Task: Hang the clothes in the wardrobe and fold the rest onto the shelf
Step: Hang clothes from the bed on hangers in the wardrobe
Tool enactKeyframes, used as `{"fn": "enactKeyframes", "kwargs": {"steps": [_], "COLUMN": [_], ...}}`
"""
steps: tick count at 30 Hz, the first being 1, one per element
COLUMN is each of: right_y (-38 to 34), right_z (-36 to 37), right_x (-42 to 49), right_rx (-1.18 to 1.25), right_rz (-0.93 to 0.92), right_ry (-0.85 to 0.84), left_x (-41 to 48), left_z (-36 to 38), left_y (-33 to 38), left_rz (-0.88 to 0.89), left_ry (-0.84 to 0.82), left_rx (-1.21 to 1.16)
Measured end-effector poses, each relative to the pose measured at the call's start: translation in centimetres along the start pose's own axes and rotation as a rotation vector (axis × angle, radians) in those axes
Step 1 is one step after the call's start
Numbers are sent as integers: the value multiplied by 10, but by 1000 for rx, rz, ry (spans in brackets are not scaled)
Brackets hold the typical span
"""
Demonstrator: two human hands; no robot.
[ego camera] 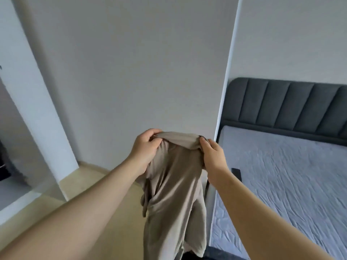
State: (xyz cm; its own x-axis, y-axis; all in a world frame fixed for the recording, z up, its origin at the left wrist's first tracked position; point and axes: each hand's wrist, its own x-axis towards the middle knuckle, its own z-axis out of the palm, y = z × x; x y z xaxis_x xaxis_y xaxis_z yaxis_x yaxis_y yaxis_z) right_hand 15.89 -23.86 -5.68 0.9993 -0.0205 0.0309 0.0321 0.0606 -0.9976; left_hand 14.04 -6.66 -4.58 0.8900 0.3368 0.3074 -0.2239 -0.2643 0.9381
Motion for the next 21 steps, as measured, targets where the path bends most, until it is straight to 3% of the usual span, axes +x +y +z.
{"fn": "enactKeyframes", "kwargs": {"steps": [6, 8, 12, 15, 17, 21], "right_y": [-73, -93, -115, -119, -120, -117], "right_z": [44, 59, 84, 99, 105, 116], "right_x": [6, 6, 3, 1, 2, 2], "right_rx": [66, 77, 44, 23, 24, 30], "right_rz": [-115, -151, -230, -233, -230, -218], "right_ry": [-149, -185, -214, -211, -201, -205], "left_x": [22, 19, 12, 17, 21, 21], "left_z": [-68, -95, -134, -153, -157, -141], "left_y": [60, 76, 93, 106, 112, 126], "left_rz": [185, 253, 279, 203, 67, -272], "left_ry": [195, 163, -142, -42, 96, 241], "left_rx": [262, 382, 1078, 1319, 1195, 214]}}
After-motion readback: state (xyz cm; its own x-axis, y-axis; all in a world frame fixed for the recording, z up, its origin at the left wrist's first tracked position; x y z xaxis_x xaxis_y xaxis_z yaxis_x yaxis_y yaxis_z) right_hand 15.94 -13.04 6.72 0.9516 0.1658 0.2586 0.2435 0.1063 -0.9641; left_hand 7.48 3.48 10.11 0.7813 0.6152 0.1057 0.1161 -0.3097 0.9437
